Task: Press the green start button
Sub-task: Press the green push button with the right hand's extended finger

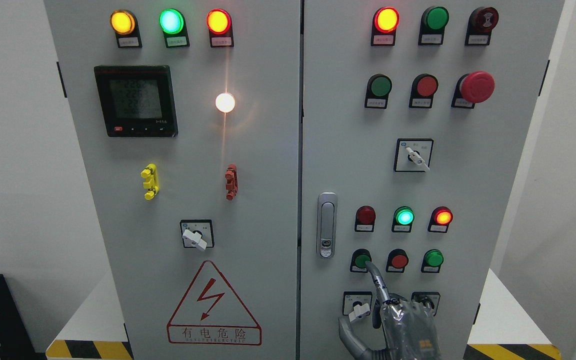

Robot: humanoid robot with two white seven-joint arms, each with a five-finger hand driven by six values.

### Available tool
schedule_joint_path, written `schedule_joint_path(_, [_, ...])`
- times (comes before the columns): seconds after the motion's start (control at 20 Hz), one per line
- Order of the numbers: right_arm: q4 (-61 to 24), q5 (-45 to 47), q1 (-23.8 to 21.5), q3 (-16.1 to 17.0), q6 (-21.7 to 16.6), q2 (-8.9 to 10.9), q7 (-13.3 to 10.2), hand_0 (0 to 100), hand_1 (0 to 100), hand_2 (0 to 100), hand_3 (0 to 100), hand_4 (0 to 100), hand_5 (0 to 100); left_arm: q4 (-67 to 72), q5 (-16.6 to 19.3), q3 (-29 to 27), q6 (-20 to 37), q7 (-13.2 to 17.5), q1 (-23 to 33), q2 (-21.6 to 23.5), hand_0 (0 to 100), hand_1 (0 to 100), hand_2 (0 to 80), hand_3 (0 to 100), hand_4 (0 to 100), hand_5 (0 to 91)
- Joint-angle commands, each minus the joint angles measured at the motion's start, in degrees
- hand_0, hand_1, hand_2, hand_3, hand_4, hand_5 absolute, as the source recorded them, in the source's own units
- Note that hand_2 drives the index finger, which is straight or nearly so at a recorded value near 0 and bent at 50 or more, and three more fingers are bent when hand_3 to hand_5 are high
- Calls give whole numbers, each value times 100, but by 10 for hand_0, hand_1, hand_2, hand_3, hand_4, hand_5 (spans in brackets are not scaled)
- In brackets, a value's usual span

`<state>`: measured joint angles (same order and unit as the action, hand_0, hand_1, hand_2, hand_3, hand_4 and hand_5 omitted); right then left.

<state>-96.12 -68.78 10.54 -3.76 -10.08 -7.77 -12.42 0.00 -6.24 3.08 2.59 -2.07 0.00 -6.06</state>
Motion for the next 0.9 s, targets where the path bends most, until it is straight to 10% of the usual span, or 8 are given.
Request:
schedule_joint_path(0.0, [409, -4, 124, -2, -2, -5, 3, 357, 331, 0, 896, 857, 1000, -158, 0, 0, -4, 5, -132, 0, 120, 556, 0, 0, 0, 0])
schedule_joint_path(0.85, [419, 110, 203, -2, -81, -14, 3, 376, 340, 0, 899, 853, 1000, -158, 0, 0, -4, 5, -132, 0, 120, 556, 0, 0, 0, 0])
